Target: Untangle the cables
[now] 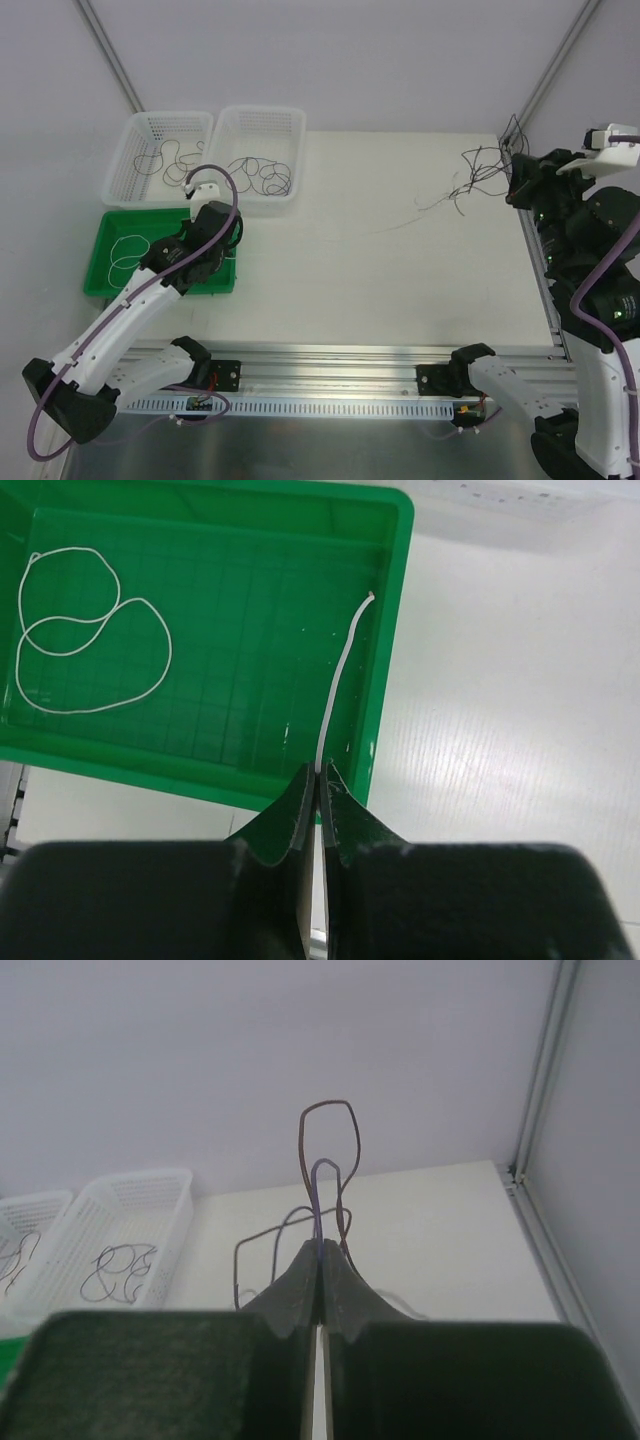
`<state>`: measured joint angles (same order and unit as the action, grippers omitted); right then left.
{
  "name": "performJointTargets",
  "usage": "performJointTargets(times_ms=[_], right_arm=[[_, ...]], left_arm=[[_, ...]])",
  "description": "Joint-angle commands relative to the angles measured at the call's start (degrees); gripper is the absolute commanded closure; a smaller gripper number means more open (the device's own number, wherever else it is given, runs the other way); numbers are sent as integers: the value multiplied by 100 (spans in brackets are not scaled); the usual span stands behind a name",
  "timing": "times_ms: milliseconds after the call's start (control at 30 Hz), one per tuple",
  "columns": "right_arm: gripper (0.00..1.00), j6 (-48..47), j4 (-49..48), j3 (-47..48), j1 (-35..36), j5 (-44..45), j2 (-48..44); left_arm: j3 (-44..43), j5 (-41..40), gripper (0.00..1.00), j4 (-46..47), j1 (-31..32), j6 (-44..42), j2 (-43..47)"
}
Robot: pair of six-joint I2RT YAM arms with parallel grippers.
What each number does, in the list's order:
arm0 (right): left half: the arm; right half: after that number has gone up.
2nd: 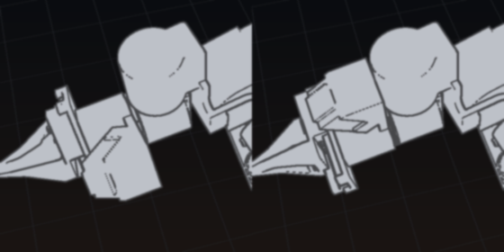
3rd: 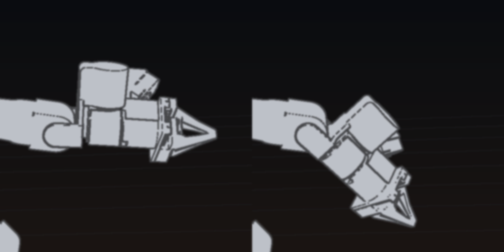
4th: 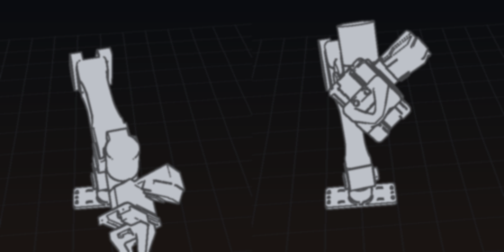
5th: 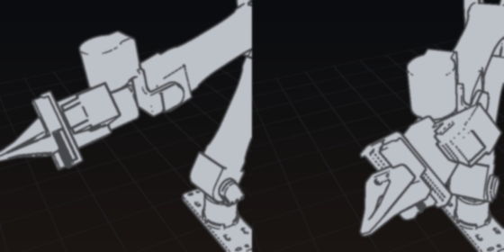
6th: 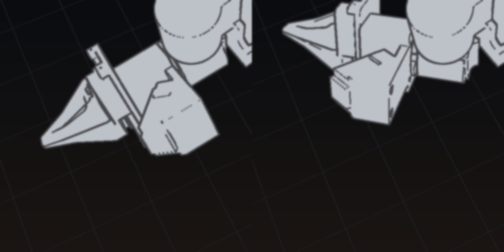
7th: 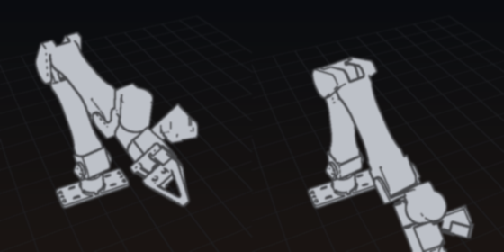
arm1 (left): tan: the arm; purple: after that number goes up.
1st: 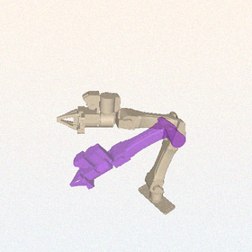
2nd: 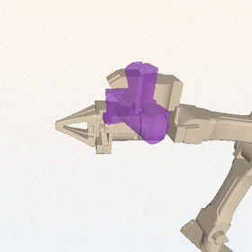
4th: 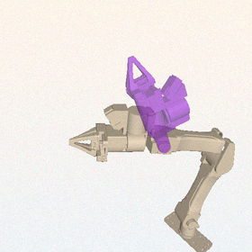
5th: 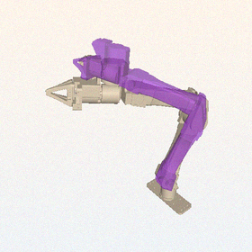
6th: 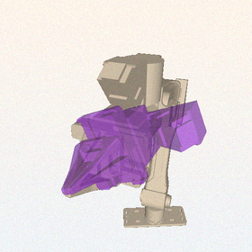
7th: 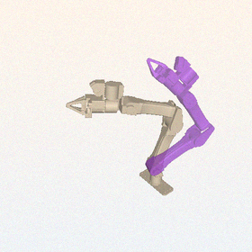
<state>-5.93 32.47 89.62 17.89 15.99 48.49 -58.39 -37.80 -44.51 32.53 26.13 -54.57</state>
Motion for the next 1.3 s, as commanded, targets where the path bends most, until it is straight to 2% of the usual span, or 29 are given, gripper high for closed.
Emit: performJointTargets(times_ms=[0, 300, 367, 433, 533, 667, 767, 800, 967, 1100, 1133, 1200, 1233, 1267], right_arm=[[99, -303, -249, 415, -101, 877, 266], [99, -286, -294, 1364, -286, 696, 872], [99, -216, -180, 1671, -286, 433, 1074], [99, -14, 136, 1690, -286, -164, 1145], [99, 328, 277, 1112, -286, -946, 1032], [99, 759, 146, -624, -277, -1974, 724], [99, 1049, -178, -1515, -155, -2300, 381], [99, 1085, -249, -1988, -102, -2319, 328], [99, 1112, -337, -3002, 486, -1786, 223], [99, 1121, -390, -3381, 794, -1073, 196], [99, 1147, -390, -3416, 891, -967, 205], [99, 1200, -390, -3417, 997, -677, 240], [99, 1243, -390, -3390, 1154, -519, 257], [99, 1261, -356, -3355, 1208, -213, 284]], left_arm=[[82, -113, 100, -303, -54, 94, -98], [21, -184, 100, -681, -63, 199, -379], [21, 78, 100, -664, -54, 252, -467], [3, 700, 100, -516, 76, 296, -476], [38, 1272, 100, 20, 655, 209, -362], [196, 2161, 100, 1144, 1245, -72, -248], [538, 2784, 99, 1848, 1299, -213, -344], [748, 2830, 98, 1989, 1299, -214, -423], [1618, 2577, 94, 2579, 1299, 180, -555], [2032, 2023, 69, 2570, 1299, 812, -538], [2086, 2005, 54, 2579, 1299, 919, -503], [2148, 2083, 42, 2596, 1299, 1096, -389], [2139, 2232, 30, 2640, 1352, 1087, -345], [2121, 2312, 25, 2728, 1413, 948, -318]])
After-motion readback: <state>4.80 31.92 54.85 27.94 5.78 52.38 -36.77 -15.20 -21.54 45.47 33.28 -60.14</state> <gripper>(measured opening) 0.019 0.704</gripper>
